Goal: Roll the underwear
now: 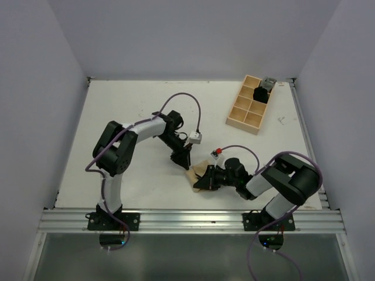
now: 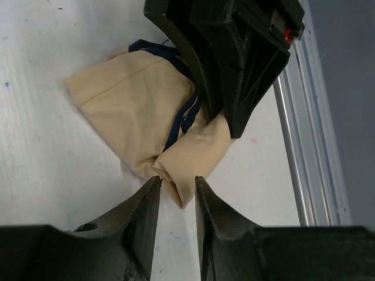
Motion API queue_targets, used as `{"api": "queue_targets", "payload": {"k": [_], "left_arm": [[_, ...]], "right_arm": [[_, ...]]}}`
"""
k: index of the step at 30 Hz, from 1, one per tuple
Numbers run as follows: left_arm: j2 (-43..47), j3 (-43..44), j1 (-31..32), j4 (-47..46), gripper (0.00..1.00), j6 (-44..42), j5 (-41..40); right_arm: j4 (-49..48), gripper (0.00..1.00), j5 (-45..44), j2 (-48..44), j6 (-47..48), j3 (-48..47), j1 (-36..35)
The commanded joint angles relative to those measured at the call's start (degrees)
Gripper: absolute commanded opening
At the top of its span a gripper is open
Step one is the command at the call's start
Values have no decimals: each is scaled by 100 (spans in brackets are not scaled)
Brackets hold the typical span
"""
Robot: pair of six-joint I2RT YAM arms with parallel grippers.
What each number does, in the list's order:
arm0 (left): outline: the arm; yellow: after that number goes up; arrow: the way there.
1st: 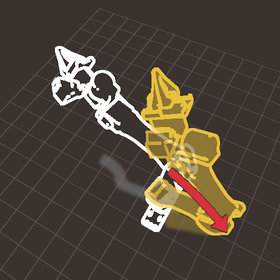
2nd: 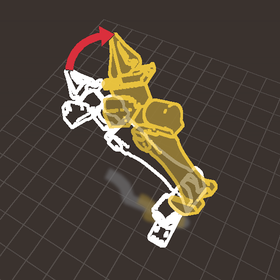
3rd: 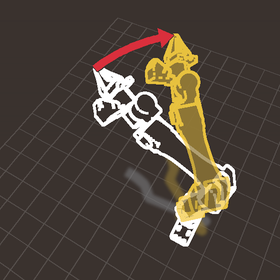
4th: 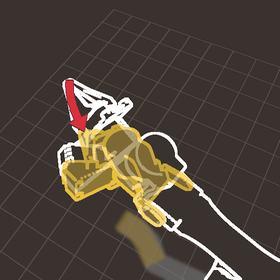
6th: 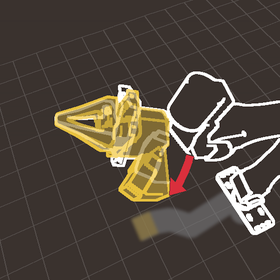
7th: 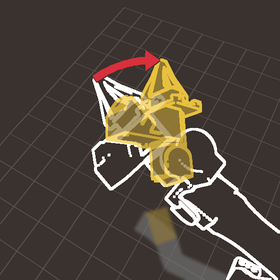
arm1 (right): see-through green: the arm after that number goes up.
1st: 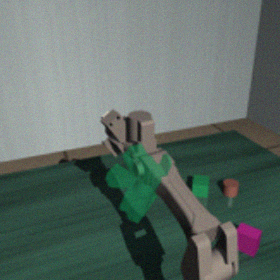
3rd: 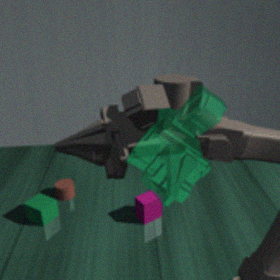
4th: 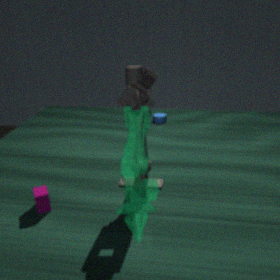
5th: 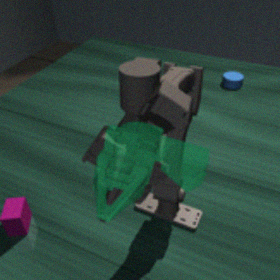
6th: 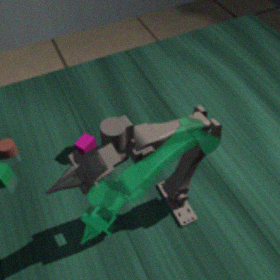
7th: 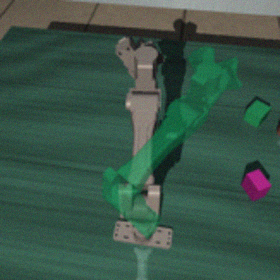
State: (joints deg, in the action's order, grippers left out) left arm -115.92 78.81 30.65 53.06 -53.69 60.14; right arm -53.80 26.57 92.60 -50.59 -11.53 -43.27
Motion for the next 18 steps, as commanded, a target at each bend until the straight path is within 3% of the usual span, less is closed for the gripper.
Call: {"api": "queue_targets", "payload": {"k": [1,7,18], "left_arm": [[183,-14,406,-339,34,-27,-652],[508,-129,494,-586,41,105,-1136],[1045,-568,801,-771,41,402,-1872]], "right_arm": [[178,2,138,188,84,221,29],[142,3,322,232,110,266,90],[133,4,691,601,190,81,187]]}}
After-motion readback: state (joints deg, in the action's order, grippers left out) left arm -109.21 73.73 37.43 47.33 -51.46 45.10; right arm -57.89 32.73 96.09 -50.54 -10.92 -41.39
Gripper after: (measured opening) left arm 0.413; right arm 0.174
